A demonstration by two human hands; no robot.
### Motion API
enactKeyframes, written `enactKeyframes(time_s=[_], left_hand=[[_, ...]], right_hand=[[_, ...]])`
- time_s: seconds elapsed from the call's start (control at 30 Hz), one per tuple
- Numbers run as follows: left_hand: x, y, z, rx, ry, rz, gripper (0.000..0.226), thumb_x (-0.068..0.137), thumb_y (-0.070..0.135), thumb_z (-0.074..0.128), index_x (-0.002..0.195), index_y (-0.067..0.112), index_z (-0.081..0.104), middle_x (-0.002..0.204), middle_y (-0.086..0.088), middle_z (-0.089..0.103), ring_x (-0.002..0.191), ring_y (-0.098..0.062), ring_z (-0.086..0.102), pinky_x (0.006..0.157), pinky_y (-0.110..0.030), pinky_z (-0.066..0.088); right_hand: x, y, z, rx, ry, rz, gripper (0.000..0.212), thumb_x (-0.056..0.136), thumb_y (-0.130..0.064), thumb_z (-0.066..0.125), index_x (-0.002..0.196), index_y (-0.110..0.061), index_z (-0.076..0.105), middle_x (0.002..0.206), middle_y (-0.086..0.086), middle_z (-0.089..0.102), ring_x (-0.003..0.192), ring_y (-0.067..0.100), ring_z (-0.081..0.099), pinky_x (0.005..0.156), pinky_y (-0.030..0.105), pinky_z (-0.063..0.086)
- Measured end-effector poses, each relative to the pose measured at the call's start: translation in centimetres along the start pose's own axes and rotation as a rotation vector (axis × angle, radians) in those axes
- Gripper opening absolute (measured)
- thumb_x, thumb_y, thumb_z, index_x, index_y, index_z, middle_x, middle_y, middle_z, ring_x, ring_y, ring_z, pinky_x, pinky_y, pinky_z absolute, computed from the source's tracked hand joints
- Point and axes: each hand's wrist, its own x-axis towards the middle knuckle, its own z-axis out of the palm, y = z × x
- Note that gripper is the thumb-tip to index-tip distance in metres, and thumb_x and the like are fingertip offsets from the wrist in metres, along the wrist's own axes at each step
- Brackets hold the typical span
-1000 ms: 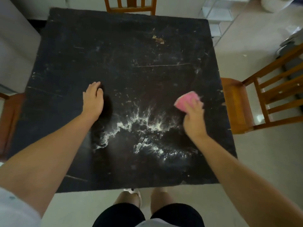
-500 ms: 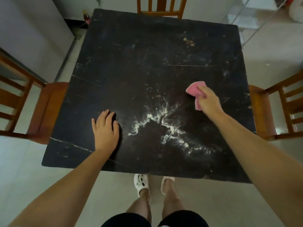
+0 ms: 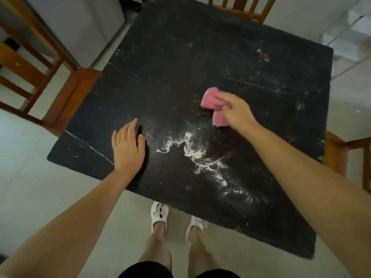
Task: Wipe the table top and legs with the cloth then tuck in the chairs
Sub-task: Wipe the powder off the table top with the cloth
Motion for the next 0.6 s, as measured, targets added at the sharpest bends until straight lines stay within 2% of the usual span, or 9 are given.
enactKeyframes(time_s=[0.1,0.17,0.27,0.33,0.37,0.47,0.53,0.6], left_hand=[[-2.5,-0.1,0.5,0.022,0.078,-0.100,0.043,0.096,0.015,0.039,0.138,0.008,0.035,0.135,-0.016,0.046,0.130,-0.028,0.036,0.115,-0.043,0.007],[-3.6,0.0,0.7,0.038,0.107,-0.156,0.043,0.095,0.016,0.039,0.138,0.010,0.034,0.136,-0.015,0.045,0.130,-0.028,0.035,0.115,-0.044,0.006],[-4.3,0.2,1.0,0.059,0.122,-0.231,0.043,0.096,0.019,0.036,0.139,0.013,0.033,0.139,-0.013,0.042,0.132,-0.026,0.032,0.115,-0.046,0.003],[-4.8,0.4,1.1,0.058,0.138,-0.295,0.043,0.097,0.021,0.033,0.139,0.015,0.032,0.141,-0.011,0.039,0.134,-0.024,0.029,0.116,-0.046,0.002],[-5.1,0.6,1.2,0.053,0.149,-0.324,0.043,0.097,0.021,0.032,0.139,0.015,0.032,0.141,-0.011,0.039,0.134,-0.024,0.029,0.116,-0.046,0.001],[-5.9,1.0,1.7,0.054,0.194,-0.347,0.042,0.097,0.021,0.032,0.138,0.013,0.035,0.140,-0.010,0.040,0.134,-0.023,0.030,0.116,-0.046,0.002],[-6.0,0.9,1.8,0.043,0.227,-0.356,0.042,0.097,0.020,0.032,0.137,0.012,0.036,0.140,-0.010,0.041,0.133,-0.023,0.032,0.116,-0.046,0.004],[-5.9,0.7,1.8,0.027,0.244,-0.364,0.042,0.097,0.019,0.033,0.138,0.011,0.035,0.140,-0.011,0.041,0.133,-0.024,0.032,0.116,-0.045,0.005]], right_hand=[[1.8,2.0,1.2,-0.236,-0.096,-0.078,0.051,0.088,0.006,0.041,0.137,-0.009,0.044,0.152,0.016,0.024,0.143,0.031,0.016,0.116,0.035,0.009],[-1.2,1.9,4.1,-0.279,-0.155,-0.255,0.057,0.086,0.007,0.041,0.139,-0.013,0.041,0.155,0.014,0.016,0.144,0.032,0.003,0.116,0.044,-0.002],[-7.2,1.0,7.1,-0.262,-0.297,-0.478,0.057,0.088,0.005,0.043,0.140,-0.018,0.039,0.155,0.009,0.018,0.145,0.029,0.000,0.117,0.044,-0.005],[-9.9,0.5,7.7,-0.240,-0.420,-0.525,0.053,0.090,0.005,0.041,0.138,-0.017,0.043,0.155,0.005,0.020,0.145,0.024,0.003,0.117,0.036,-0.005],[-10.4,0.0,7.4,-0.183,-0.471,-0.514,0.049,0.090,0.005,0.041,0.134,-0.015,0.048,0.153,0.005,0.027,0.144,0.022,0.010,0.118,0.033,-0.001],[-7.7,-2.7,5.7,-0.018,-0.422,-0.437,0.044,0.085,0.008,0.042,0.120,-0.009,0.061,0.137,0.011,0.050,0.129,0.020,0.042,0.115,0.034,0.026],[-3.5,-4.9,5.6,-0.039,-0.352,-0.450,0.047,0.082,0.010,0.041,0.122,-0.006,0.060,0.134,0.015,0.051,0.126,0.023,0.046,0.112,0.030,0.028],[0.2,-7.0,7.3,-0.118,-0.399,-0.484,0.052,0.083,0.011,0.039,0.132,-0.004,0.050,0.142,0.017,0.042,0.132,0.026,0.038,0.111,0.023,0.020]])
